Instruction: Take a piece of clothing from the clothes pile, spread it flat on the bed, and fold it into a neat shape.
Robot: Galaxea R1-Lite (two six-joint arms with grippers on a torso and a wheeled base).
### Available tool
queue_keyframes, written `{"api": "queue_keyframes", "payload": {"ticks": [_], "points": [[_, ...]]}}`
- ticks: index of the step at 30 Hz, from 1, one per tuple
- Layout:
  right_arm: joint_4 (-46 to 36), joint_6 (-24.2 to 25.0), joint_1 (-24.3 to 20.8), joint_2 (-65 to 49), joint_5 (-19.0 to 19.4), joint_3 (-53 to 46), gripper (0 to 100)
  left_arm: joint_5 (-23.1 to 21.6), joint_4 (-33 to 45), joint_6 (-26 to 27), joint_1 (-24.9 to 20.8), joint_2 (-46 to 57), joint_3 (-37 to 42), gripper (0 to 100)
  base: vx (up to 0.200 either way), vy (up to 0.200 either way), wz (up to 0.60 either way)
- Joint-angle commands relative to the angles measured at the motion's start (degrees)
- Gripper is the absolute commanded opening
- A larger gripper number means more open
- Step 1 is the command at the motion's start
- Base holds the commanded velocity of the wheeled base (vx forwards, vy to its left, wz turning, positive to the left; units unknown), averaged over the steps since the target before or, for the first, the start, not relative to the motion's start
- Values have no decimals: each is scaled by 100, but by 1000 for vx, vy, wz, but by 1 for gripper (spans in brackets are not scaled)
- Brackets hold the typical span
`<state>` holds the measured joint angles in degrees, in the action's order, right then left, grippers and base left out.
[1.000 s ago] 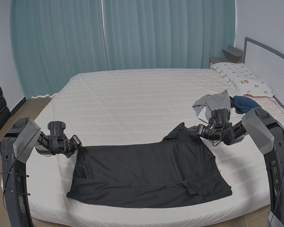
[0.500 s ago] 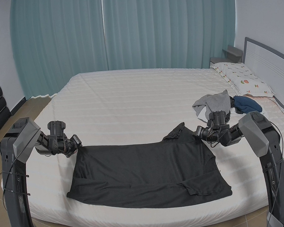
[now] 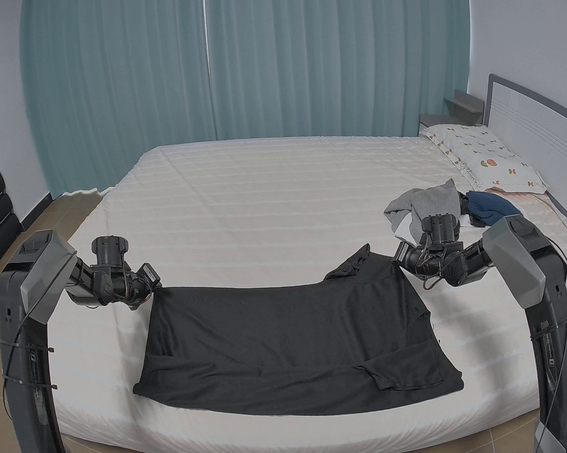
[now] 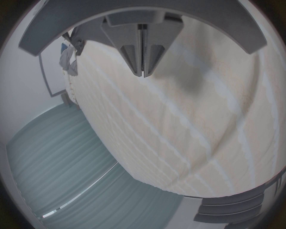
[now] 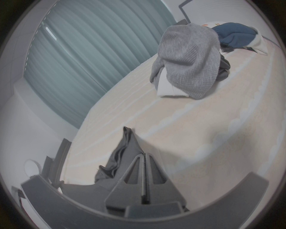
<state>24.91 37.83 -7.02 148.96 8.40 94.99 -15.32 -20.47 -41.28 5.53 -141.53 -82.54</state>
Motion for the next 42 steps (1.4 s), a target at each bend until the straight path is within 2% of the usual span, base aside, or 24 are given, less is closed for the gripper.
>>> {"api": "queue_keyframes", "payload": {"ticks": [1, 4, 10, 14, 18, 31, 32, 35, 38, 42], "points": [[120, 199, 113, -482, -40, -253, 0, -23, -10, -196, 79, 354, 19, 0, 0, 0, 0], [375, 243, 184, -534, -172, -525, 0, 21, -54, -196, 106, 346, 36, 0, 0, 0, 0], [1113, 418, 219, -693, -154, -1132, 0, 29, -89, -161, 141, 363, 142, 0, 0, 0, 0], [1218, 480, 192, -772, -137, -1343, 0, 21, -80, -170, 141, 407, 177, 0, 0, 0, 0], [1368, 295, 113, -701, -128, -1474, 0, 21, -80, -179, 158, 434, 221, 0, 0, 0, 0], [1341, 304, 245, -842, -93, -1826, 0, 12, -80, -109, 141, 416, 274, 0, 0, 0, 0], [1236, 225, 280, -1044, 127, -2099, 0, 12, -80, 234, 158, 434, 379, 0, 0, 0, 0], [1157, 216, 333, -1237, 276, -2222, 0, 12, -89, 603, 194, 451, 573, 0, 0, 0, 0], [893, 199, 333, -1422, 311, -2371, 0, 12, -89, 911, 238, 460, 669, 0, 0, 0, 0], [858, 190, 333, -1510, 329, -2450, 0, 21, -89, 1052, 238, 583, 740, 0, 0, 0, 0]]}}
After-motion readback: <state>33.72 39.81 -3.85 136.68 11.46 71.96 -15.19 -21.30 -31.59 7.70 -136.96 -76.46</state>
